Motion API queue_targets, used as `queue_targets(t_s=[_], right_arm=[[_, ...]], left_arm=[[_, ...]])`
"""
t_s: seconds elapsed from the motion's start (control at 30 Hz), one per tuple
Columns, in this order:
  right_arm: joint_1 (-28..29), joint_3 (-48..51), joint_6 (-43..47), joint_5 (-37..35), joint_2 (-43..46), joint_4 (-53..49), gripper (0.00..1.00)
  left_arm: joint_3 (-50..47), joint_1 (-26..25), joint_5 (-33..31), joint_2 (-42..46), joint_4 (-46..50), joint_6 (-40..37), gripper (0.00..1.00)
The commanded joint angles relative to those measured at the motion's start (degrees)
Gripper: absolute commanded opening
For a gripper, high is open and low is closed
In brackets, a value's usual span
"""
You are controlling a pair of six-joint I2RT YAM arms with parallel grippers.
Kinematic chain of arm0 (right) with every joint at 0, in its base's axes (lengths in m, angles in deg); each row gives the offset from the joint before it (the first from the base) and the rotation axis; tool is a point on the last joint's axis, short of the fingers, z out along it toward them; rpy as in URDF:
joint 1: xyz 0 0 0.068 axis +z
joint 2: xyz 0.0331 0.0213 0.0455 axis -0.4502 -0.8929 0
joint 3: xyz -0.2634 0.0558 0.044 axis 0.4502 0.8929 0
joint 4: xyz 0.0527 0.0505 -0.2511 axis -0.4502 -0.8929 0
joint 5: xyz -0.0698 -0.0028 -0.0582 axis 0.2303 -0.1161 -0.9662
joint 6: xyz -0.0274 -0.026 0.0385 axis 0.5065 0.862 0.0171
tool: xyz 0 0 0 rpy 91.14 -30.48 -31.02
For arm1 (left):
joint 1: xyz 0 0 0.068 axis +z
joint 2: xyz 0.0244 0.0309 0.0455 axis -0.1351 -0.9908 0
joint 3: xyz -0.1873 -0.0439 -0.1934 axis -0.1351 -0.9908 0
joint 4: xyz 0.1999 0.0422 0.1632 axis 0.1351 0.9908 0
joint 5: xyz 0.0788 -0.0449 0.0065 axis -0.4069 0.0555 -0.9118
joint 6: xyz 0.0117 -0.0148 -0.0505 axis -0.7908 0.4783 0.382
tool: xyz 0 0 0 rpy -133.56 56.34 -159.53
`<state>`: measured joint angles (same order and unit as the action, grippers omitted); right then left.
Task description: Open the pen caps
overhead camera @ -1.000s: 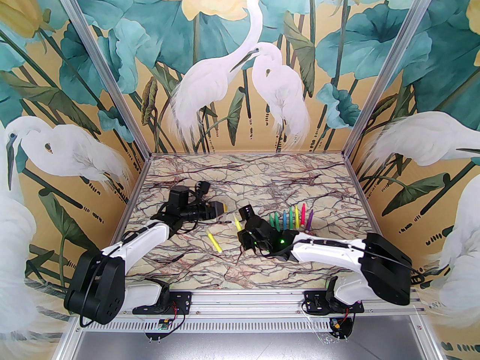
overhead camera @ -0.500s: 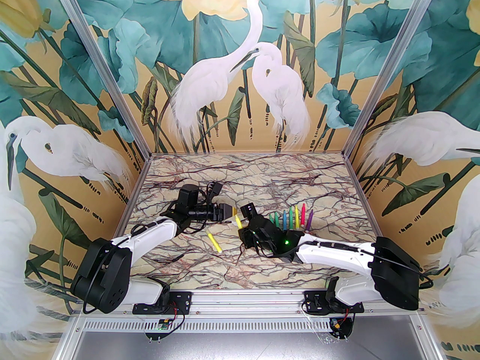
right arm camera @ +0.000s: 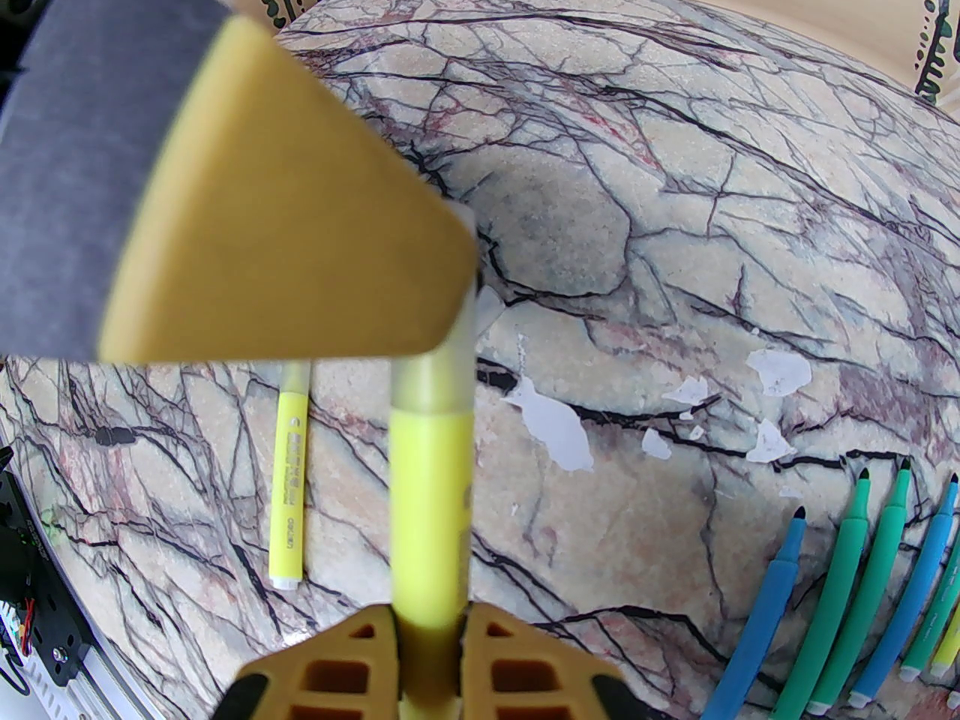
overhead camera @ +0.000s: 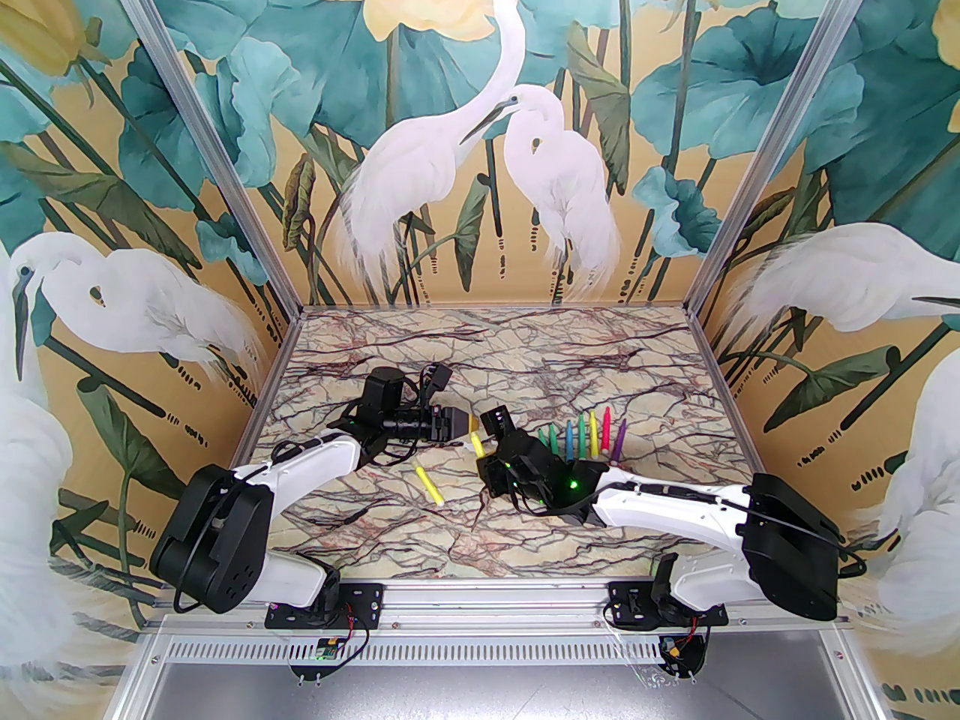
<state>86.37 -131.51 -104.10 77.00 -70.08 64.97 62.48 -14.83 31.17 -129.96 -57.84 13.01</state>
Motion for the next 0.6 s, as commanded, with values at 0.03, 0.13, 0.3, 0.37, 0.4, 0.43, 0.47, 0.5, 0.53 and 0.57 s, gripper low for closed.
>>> queue_targets(t_s=[0.03, 0.13, 0.3, 0.37, 0.4, 0.43, 0.47, 0.5, 0.53, 0.57], right_arm=[[-0.1, -1.3, 1.3, 0.2, 0.0, 0.7, 0.12], [-0.2, -1.2, 1.3, 0.2, 0.0, 0.8, 0.12], [-0.2, -0.9, 1.3, -0.2, 0.2, 0.9, 0.13], [-0.1, -0.8, 1.1, -0.7, 0.4, 0.8, 0.18], [-0.1, -0.7, 1.1, -0.9, 0.5, 0.8, 0.22], [-0.2, -0.6, 0.9, -1.2, 0.5, 0.7, 0.26], [-0.2, -0.4, 0.8, -1.4, 0.6, 0.7, 0.29], [-0.1, -0.4, 0.6, -1.8, 0.6, 0.7, 0.32], [-0.2, -0.2, 0.6, -1.9, 0.6, 0.7, 0.35], [-0.2, -0.1, 0.6, -2.0, 0.5, 0.8, 0.38]], left_arm=[[1.5, -0.5, 1.3, -0.3, -0.7, 0.2, 0.34], [1.7, -0.5, 1.3, -0.3, -0.7, 0.2, 0.26], [1.7, -0.5, 1.4, -0.4, -0.7, 0.3, 0.20], [1.7, -0.5, 1.3, -0.3, -0.7, 0.4, 0.18], [1.7, -0.5, 1.3, -0.3, -0.7, 0.5, 0.17], [1.7, -0.5, 1.3, -0.3, -0.8, 0.5, 0.16], [1.8, -0.5, 1.3, -0.3, -0.8, 0.5, 0.15], [1.8, -0.5, 1.3, -0.3, -0.8, 0.6, 0.14], [1.8, -0.6, 1.3, -0.2, -0.9, 0.7, 0.12], [1.8, -0.5, 1.3, -0.1, -1.0, 0.8, 0.10]])
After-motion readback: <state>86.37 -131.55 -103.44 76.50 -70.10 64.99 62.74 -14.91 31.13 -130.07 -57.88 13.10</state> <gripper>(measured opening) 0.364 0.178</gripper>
